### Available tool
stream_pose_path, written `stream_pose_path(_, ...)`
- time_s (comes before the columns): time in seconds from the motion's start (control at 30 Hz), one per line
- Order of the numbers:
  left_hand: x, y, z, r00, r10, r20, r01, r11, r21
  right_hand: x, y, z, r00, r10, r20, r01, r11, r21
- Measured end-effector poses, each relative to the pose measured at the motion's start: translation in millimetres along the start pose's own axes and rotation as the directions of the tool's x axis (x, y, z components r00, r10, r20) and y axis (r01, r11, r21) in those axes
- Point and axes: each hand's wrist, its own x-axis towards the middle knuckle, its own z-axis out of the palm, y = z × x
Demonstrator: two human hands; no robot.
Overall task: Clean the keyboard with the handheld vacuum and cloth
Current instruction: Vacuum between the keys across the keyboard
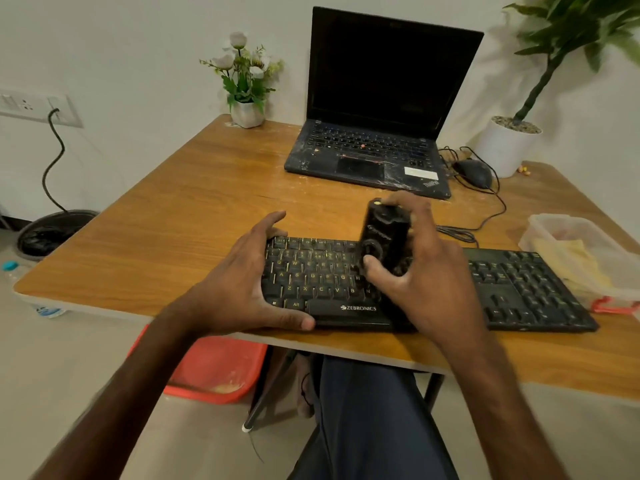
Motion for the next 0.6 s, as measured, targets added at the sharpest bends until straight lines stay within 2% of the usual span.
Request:
stream_pose_path(0.1, -1, 0, 0, 1.0, 0.01, -0.001, -0.01, 1.0, -0.012, -6, -22, 19, 0.992, -0.122, -0.017, 0.12, 0.989, -0.085)
stream_pose_path(0.17, -1, -1, 0, 1.0, 0.01, -0.004, -0.01, 1.0, -0.018, -9, -24, 23, 0.988, -0.154, -0.008, 0.153, 0.985, -0.08)
stream_pose_path(0.27, -1, -2, -1, 1.0, 0.008, 0.004, -0.008, 0.999, -0.041, -11, -7, 8, 1.0, -0.004, -0.018, 0.004, 1.0, -0.005)
stream_pose_path(0.37, -1, -3, -2, 0.999, 0.022, 0.025, -0.021, 0.999, -0.05, -12, 7, -7, 0.984, 0.143, -0.102, -0.14, 0.989, 0.038)
stream_pose_path(0.43, 0, -3, -4, 0.999, 0.023, 0.043, -0.021, 0.998, -0.062, -12, -1, -1, 0.982, 0.174, -0.078, -0.159, 0.973, 0.166)
stream_pose_path(0.5, -1, -3, -5, 0.998, 0.017, 0.058, -0.012, 0.997, -0.082, -15, -13, 9, 0.989, 0.145, 0.011, -0.142, 0.947, 0.287)
stream_pose_path(0.6, -2, -5, -6, 0.997, 0.013, 0.071, -0.006, 0.995, -0.1, -12, -8, 10, 0.991, 0.129, 0.024, -0.131, 0.951, 0.281)
